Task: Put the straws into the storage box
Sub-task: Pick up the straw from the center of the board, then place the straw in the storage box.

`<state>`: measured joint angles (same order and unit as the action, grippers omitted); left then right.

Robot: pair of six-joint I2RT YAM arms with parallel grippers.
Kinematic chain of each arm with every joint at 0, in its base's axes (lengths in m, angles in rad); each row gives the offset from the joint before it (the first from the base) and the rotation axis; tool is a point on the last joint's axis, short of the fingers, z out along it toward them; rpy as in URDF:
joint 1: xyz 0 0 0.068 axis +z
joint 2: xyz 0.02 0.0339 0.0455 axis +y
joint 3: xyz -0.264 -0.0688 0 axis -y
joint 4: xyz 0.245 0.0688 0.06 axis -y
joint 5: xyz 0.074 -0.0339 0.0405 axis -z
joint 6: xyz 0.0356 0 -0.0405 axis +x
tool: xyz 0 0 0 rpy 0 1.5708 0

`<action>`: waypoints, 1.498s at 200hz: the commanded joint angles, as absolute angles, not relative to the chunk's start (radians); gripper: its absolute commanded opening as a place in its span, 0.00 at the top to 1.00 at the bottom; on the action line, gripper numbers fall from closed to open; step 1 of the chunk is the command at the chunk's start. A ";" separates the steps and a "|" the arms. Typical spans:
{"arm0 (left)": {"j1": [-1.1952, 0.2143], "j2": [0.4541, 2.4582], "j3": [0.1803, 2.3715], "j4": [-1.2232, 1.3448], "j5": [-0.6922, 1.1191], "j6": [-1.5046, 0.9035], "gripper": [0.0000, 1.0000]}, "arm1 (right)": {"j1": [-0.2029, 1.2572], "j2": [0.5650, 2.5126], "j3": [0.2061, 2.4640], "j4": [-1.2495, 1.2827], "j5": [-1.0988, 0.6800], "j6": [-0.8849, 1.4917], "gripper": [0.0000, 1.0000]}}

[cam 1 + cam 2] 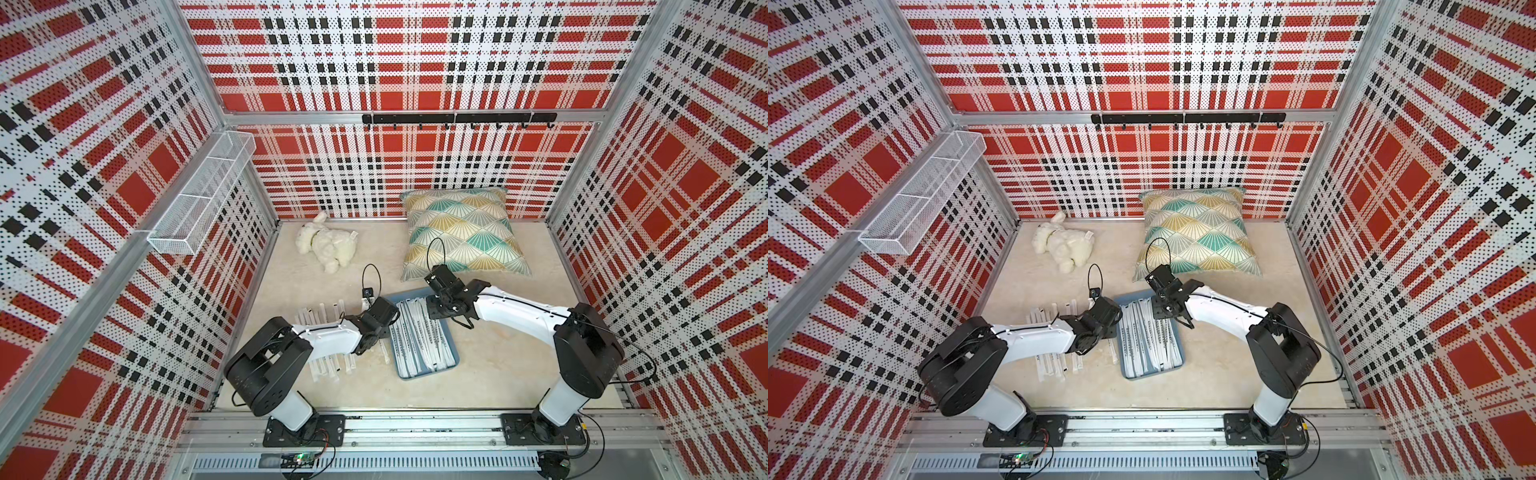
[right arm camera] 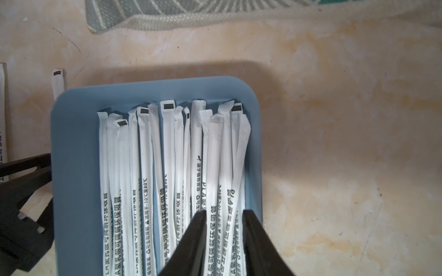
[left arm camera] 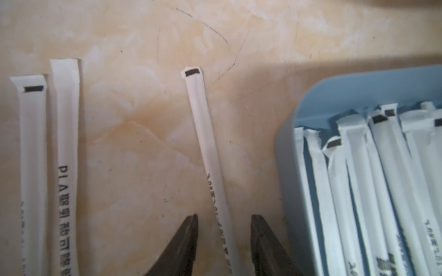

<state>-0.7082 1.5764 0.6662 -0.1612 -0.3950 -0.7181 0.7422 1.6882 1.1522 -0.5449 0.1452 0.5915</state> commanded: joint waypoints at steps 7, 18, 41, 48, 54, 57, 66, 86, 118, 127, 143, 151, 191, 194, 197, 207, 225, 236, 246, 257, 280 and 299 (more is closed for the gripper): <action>-0.710 1.580 0.638 -0.208 -0.377 -0.718 0.75 | 0.735 1.652 1.146 -0.528 0.138 0.581 0.67; -0.707 1.569 0.635 -0.214 -0.380 -0.717 0.83 | 0.733 1.647 1.146 -0.528 0.138 0.580 0.67; -0.684 1.533 0.629 -0.242 -0.392 -0.717 0.95 | 0.729 1.638 1.143 -0.533 0.140 0.575 0.67; -0.676 1.512 0.630 -0.258 -0.399 -0.718 0.97 | 0.726 1.635 1.141 -0.534 0.141 0.573 0.67; -0.667 1.491 0.634 -0.277 -0.408 -0.720 0.98 | 0.724 1.634 1.140 -0.535 0.140 0.573 0.68; -0.663 1.479 0.637 -0.288 -0.415 -0.723 0.99 | 0.724 1.633 1.138 -0.535 0.142 0.572 0.68; -0.654 1.436 0.652 -0.328 -0.439 -0.733 1.00 | 0.721 1.627 1.134 -0.538 0.143 0.570 0.68; -0.663 1.333 0.711 -0.392 -0.484 -0.783 1.00 | 0.705 1.607 1.116 -0.543 0.145 0.569 0.68; -0.831 1.319 0.843 -0.375 -0.506 -0.937 1.00 | 0.659 1.577 1.086 -0.536 0.144 0.569 0.68; -0.880 1.358 0.880 -0.358 -0.517 -0.982 1.00 | 0.653 1.572 1.082 -0.534 0.144 0.569 0.68; -0.939 1.422 0.911 -0.291 -0.522 -1.040 1.00 | 0.650 1.565 1.082 -0.532 0.144 0.573 0.68; -0.954 1.456 0.915 -0.263 -0.521 -1.063 1.00 | 0.649 1.563 1.081 -0.529 0.138 0.577 0.68; -0.977 1.584 0.891 -0.148 -0.478 -1.138 1.00 | 0.650 1.562 1.060 -0.515 0.121 0.583 0.68; -0.977 1.588 0.882 -0.139 -0.473 -1.147 1.00 | 0.649 1.562 1.060 -0.513 0.120 0.583 0.68; -0.977 1.593 0.876 -0.134 -0.467 -1.154 1.00 | 0.649 1.561 1.058 -0.514 0.121 0.582 0.68; -0.979 1.605 0.853 -0.105 -0.455 -1.180 1.00 | 0.649 1.560 1.056 -0.512 0.120 0.581 0.68; -0.986 1.623 0.835 -0.095 -0.454 -1.195 1.00 | 0.649 1.556 1.049 -0.507 0.122 0.580 0.68; -0.988 1.632 0.827 -0.100 -0.455 -1.207 1.00 | 0.649 1.557 1.045 -0.505 0.121 0.581 0.68; -0.988 1.634 0.813 -0.095 -0.460 -1.228 1.00 | 0.650 1.559 1.043 -0.502 0.118 0.581 0.68; -0.985 1.638 0.797 -0.078 -0.455 -1.238 1.00 | 0.650 1.559 1.038 -0.497 0.116 0.583 0.68; -0.970 1.650 0.783 -0.059 -0.430 -1.240 0.96 | 0.649 1.566 1.040 -0.496 0.114 0.581 0.68; -0.963 1.653 0.769 -0.040 -0.413 -1.245 0.92 | 0.649 1.563 1.040 -0.496 0.117 0.580 0.68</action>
<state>-0.9749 1.6379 0.7910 -0.0883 -0.4385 -1.2213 0.6468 1.5871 1.0462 -0.5121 0.1154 0.5774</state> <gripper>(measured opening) 0.054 0.319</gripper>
